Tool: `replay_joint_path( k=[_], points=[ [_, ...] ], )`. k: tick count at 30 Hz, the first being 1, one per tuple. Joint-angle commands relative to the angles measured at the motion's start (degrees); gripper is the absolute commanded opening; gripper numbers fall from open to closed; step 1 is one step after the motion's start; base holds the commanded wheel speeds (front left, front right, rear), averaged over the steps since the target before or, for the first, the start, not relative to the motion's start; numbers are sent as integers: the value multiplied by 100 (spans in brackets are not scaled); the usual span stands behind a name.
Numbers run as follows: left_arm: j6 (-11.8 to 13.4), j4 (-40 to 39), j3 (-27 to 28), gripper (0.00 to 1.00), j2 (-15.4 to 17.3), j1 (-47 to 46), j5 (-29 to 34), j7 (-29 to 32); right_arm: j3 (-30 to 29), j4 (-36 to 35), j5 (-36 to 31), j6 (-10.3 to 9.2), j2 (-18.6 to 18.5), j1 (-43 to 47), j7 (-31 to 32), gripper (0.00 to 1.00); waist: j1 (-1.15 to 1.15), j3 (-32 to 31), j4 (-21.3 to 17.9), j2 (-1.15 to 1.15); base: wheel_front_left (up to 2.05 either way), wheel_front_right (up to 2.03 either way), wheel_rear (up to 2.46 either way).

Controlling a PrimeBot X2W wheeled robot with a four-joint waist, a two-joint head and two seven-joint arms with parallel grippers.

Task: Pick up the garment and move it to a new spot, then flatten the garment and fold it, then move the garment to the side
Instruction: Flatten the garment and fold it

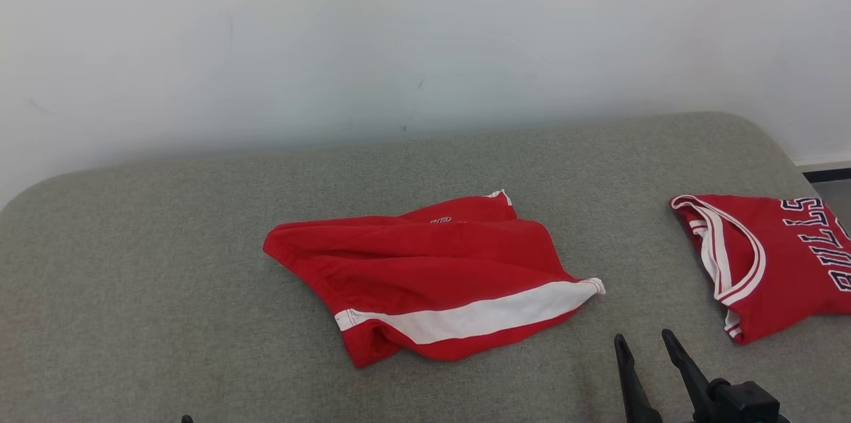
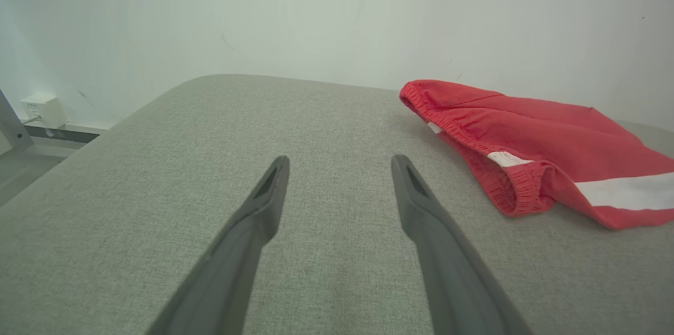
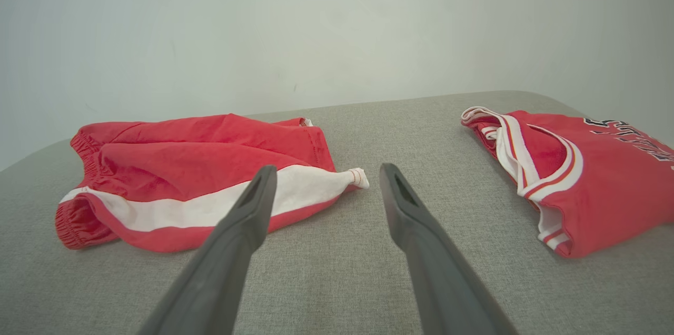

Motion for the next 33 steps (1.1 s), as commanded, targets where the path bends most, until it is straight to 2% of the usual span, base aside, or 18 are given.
replay_joint_path(
  k=[1, 33],
  points=[
    [-2, 22, 0, 100, -7, 44, 13, -16, 14, -5, 28, -16, 3, 16, -24, 100, 1, 2, -9, 0, 0, 0, 0],
    [-74, 265, -63, 100, -9, -262, 94, -17, 40, -63, 42, -16, 8, -93, -25, 100, 1, 170, -77, 0, 0, 0, 0]
  ],
)
